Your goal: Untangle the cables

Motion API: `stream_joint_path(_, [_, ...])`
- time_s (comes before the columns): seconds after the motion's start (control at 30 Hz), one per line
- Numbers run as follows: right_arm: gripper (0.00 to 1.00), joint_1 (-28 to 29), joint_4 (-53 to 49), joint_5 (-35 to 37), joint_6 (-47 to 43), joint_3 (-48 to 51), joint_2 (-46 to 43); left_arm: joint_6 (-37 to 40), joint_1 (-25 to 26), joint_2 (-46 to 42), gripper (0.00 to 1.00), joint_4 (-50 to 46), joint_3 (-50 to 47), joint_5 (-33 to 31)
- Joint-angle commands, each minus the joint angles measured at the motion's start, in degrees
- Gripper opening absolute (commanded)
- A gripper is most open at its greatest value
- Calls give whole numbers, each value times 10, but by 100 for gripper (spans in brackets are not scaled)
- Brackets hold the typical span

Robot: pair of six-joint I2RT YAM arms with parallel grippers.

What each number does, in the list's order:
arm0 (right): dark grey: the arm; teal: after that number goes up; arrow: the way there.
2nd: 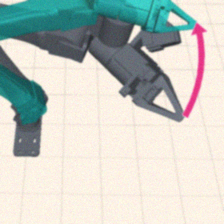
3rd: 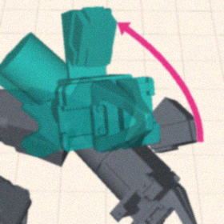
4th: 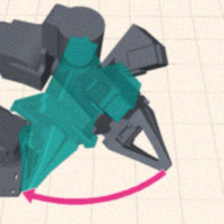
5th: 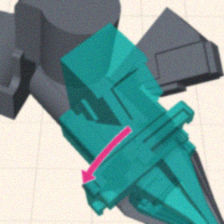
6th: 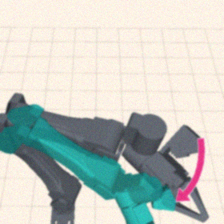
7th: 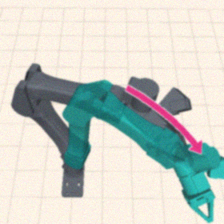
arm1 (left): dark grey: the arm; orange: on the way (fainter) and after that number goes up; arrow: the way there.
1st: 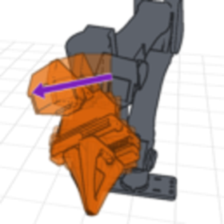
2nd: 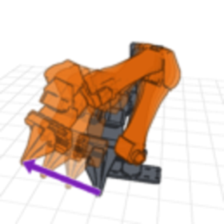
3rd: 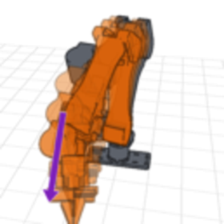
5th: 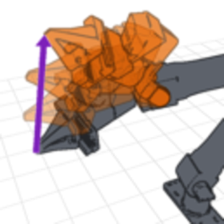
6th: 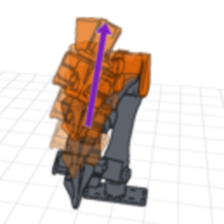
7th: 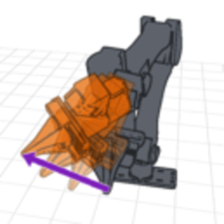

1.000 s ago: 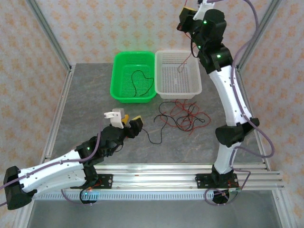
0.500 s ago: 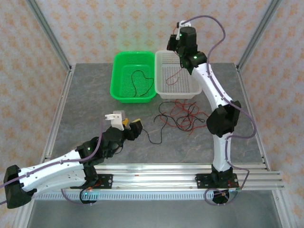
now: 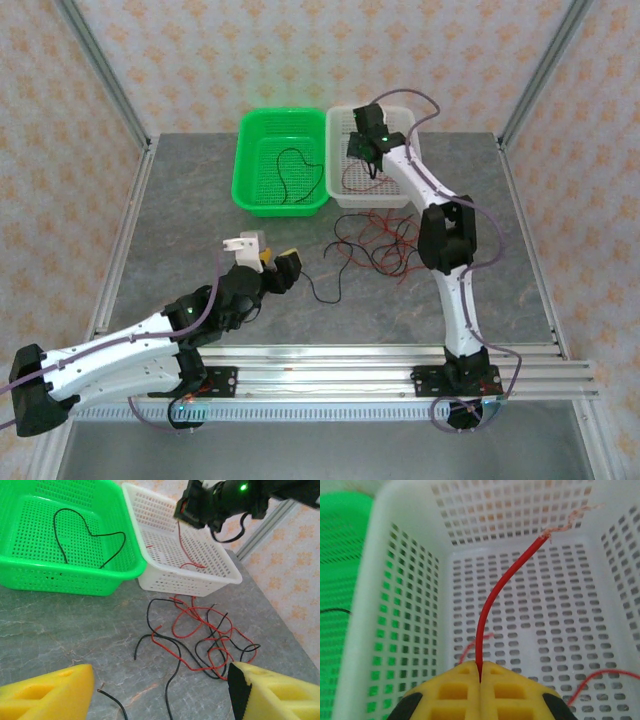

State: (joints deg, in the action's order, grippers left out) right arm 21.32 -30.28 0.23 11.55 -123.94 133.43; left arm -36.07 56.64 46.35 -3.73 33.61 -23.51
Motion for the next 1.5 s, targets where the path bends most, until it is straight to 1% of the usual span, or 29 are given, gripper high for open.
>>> stream_joint_path(0.0, [0, -3, -45, 4, 40, -13, 25, -9, 6, 4, 72, -23, 18, -21])
stream_joint_path(0.07, [10, -3, -62, 3, 46, -33, 44, -12, 5, 8, 72, -29, 21, -21])
stream_joint_path(0.17, [29, -3, -80, 0, 49, -60, 63, -19, 5, 16, 72, -42, 28, -22])
stream_joint_path(0.27, [44, -3, -82, -4, 50, -70, 65, -32, 5, 27, 72, -58, 32, -22])
stream_joint_path(0.3, [47, -3, -84, -4, 49, -73, 64, -37, 5, 30, 72, -62, 34, -21])
stream_joint_path(0.33, [53, -3, -85, -5, 48, -75, 61, -43, 5, 33, 72, -68, 34, -20])
stream_joint_path(0.43, [59, -2, -87, -4, 46, -78, 48, -64, 5, 42, 72, -81, 34, -15])
stream_joint_path(0.7, [66, -3, -102, -5, 46, -72, 1, -134, 6, 65, 72, -117, 24, -5])
stream_joint_path(0.87, [69, -3, -102, -17, 51, -37, -55, -171, 6, 96, 72, -122, 19, 13])
stream_joint_path(0.9, [71, -3, -99, -20, 52, -22, -71, -179, 6, 104, 72, -120, 18, 18])
stream_joint_path(0.97, [72, -3, -86, -27, 54, 16, -108, -192, 6, 125, 72, -117, 18, 27])
stream_joint_path(1.2, [72, -2, -23, -46, 56, 184, -250, -239, 4, 210, 69, -106, 28, 35])
stream_joint_path(1.33, [69, -2, 4, -50, 52, 265, -322, -243, -14, 263, 67, -101, 48, 53])
stream_joint_path(1.47, [69, -2, 24, -56, 50, 332, -379, -227, -39, 298, 65, -58, 45, 83])
